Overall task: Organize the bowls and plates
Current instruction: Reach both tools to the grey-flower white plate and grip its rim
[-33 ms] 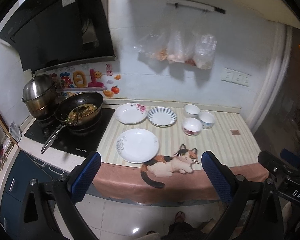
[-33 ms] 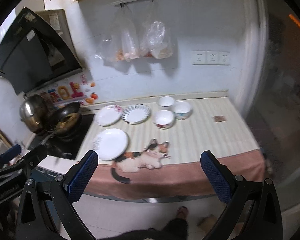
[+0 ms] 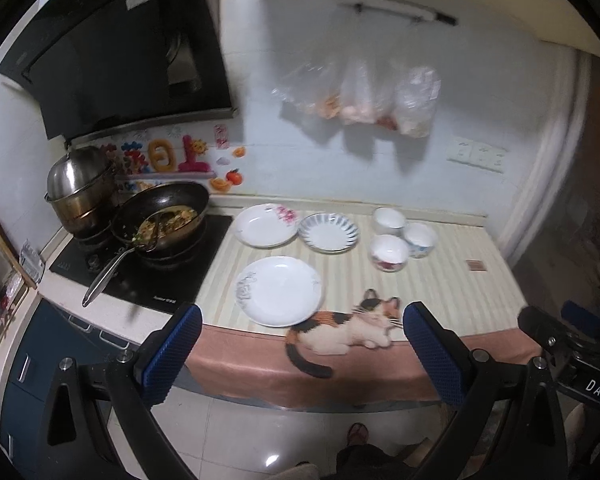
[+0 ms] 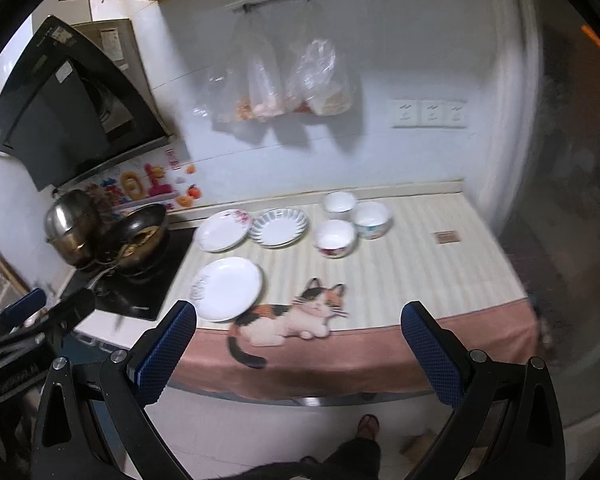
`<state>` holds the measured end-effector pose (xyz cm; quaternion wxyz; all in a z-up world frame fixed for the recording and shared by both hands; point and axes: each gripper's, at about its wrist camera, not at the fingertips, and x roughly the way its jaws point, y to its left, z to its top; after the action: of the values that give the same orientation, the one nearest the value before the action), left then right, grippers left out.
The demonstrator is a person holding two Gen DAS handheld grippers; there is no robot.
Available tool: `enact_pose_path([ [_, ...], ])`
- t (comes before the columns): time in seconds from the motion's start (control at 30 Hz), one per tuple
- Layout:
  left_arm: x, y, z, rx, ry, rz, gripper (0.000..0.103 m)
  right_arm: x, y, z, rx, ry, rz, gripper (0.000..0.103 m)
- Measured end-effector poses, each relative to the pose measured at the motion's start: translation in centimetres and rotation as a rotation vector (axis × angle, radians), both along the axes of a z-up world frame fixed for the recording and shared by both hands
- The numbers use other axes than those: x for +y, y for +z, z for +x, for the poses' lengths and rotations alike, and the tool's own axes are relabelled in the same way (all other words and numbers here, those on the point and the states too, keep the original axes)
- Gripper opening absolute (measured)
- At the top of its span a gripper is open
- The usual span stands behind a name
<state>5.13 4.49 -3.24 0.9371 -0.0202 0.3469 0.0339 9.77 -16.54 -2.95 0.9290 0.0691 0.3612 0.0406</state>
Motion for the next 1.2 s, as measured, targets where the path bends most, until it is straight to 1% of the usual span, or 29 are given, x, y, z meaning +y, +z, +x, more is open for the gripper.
enact_pose_path([
  [0.07, 0.6, -1.0, 1.4, 0.018, 0.035, 0.025, 0.103, 0.1, -2.2, 2.9, 0.069, 0.018, 0.016, 0.103],
  [0.1, 1.6, -2.1, 3.4, 0.035, 0.063, 0.048, 0.103, 0.1, -3.3, 4.2, 0.101, 0.031, 0.036, 0.103],
  [0.13, 2.2, -3.1, 4.9, 0.056, 0.089, 0.064, 0.103, 0.1, -4.8, 6.0, 0.143, 0.048, 0.063, 0.103],
  [0.17, 2.6, -4.0, 5.9, 0.076, 0.105, 0.073, 0.103, 0.1, -5.8, 7.2, 0.164, 0.060, 0.076, 0.103],
  [0.27, 5.2, -7.8, 10.5, 0.161, 0.148, 0.062, 0.103, 1.2, -10.5, 12.6, 0.238, 0.113, 0.093, 0.103],
  [0.33, 7.1, -10.6, 14.0, 0.230, 0.161, 0.053, 0.103, 2.2, -14.2, 17.1, 0.289, 0.147, 0.098, 0.103],
  [0.4, 8.6, -13.5, 17.2, 0.298, 0.174, 0.051, 0.103, 3.3, -18.1, 21.4, 0.348, 0.190, 0.126, 0.103],
  [0.53, 11.5, -19.7, 23.0, 0.433, 0.169, -0.011, 0.101, 6.4, -25.5, 29.4, 0.441, 0.246, 0.137, 0.103],
  [0.57, 12.1, -21.2, 24.2, 0.464, 0.163, -0.026, 0.099, 7.4, -27.7, 31.6, 0.472, 0.260, 0.141, 0.101],
  [0.63, 13.0, -24.0, 26.3, 0.522, 0.151, -0.054, 0.087, 8.4, -30.5, 34.4, 0.516, 0.273, 0.153, 0.100],
  [0.7, 13.9, -26.8, 28.2, 0.583, 0.148, -0.088, 0.080, 9.8, -33.4, 37.3, 0.566, 0.288, 0.179, 0.094],
  [0.73, 14.2, -27.9, 28.9, 0.603, 0.143, -0.108, 0.073, 10.4, -34.2, 38.2, 0.584, 0.297, 0.191, 0.091],
  [0.77, 14.4, -28.9, 29.5, 0.617, 0.136, -0.124, 0.071, 11.1, -35.6, 39.5, 0.606, 0.307, 0.191, 0.088],
  [0.87, 14.8, -31.3, 30.9, 0.664, 0.129, -0.143, 0.070, 12.8, -37.0, 40.9, 0.638, 0.334, 0.188, 0.080],
  [0.93, 15.2, -32.4, 31.4, 0.686, 0.126, -0.168, 0.068, 13.9, -38.0, 41.8, 0.662, 0.349, 0.183, 0.076],
  [0.97, 15.3, -32.8, 31.6, 0.694, 0.121, -0.184, 0.067, 14.5, -38.5, 42.2, 0.676, 0.360, 0.182, 0.072],
  [1.0, 15.4, -33.2, 31.7, 0.702, 0.119, -0.194, 0.062, 14.8, -38.9, 42.4, 0.685, 0.369, 0.179, 0.068],
  [1.03, 15.4, -33.4, 31.8, 0.710, 0.114, -0.203, 0.058, 15.1, -39.2, 42.4, 0.691, 0.378, 0.176, 0.067],
  [1.07, 15.4, -33.7, 32.0, 0.716, 0.106, -0.215, 0.057, 15.5, -39.1, 42.5, 0.674, 0.389, 0.166, 0.065],
  [1.1, 15.3, -33.9, 32.2, 0.719, 0.100, -0.227, 0.055, 15.8, -39.0, 42.5, 0.656, 0.369, 0.162, 0.057],
  [1.17, 15.0, -33.7, 32.4, 0.700, 0.085, -0.233, 0.050, 16.3, -39.1, 42.6, 0.676, 0.394, 0.167, 0.047],
  [1.2, 14.8, -33.7, 32.5, 0.703, 0.084, -0.228, 0.048, 16.5, -39.1, 42.7, 0.666, 0.402, 0.164, 0.042],
])
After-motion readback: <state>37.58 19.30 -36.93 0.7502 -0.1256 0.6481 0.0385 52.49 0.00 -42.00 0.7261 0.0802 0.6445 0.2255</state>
